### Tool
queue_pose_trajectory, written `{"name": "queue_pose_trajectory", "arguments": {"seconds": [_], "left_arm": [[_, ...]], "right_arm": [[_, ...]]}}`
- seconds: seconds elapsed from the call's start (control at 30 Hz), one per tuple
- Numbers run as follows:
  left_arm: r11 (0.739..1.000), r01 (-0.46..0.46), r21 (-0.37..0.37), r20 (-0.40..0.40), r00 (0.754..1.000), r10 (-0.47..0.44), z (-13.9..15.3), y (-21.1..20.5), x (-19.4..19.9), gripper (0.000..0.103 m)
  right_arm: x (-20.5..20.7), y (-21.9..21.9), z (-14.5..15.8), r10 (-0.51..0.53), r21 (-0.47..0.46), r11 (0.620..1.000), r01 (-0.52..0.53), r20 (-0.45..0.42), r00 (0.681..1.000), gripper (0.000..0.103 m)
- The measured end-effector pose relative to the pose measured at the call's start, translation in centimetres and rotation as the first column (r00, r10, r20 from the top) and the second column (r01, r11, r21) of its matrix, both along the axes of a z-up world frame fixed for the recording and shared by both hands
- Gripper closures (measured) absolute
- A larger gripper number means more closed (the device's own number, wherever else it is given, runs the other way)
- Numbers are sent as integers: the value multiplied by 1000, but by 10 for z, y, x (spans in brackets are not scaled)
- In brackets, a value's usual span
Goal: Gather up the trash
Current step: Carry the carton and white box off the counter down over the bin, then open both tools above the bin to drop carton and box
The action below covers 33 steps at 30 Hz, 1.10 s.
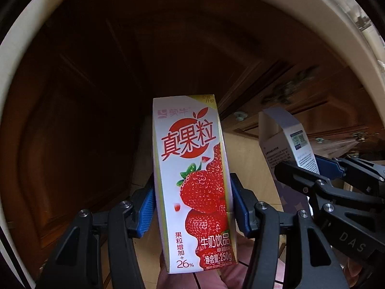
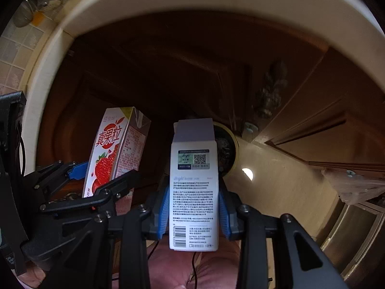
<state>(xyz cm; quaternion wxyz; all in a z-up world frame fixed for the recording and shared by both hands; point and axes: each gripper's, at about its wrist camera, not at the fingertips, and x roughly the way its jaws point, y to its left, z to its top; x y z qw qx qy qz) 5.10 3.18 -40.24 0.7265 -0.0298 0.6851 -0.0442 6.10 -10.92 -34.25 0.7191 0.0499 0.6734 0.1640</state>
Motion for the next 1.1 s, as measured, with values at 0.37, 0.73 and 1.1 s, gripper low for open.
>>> {"name": "queue_pose_trajectory", "arguments": {"seconds": [0.37,0.73,1.1], "left_arm": [[999,-17,-33,-43,999,15,-142,13,14,48],[999,17,-49,-61,998,-20,-202,36,33,19],[999,-14,-32,-52,999,13,-187,39,33,15]], "right_arm": [[14,10,-138,-4,-42,999,3,-41,999,68],[25,21,-212,2,-61,998,-6,-59,998,62],[16,28,-190,10,-71,997,-13,-37,999,57]]}}
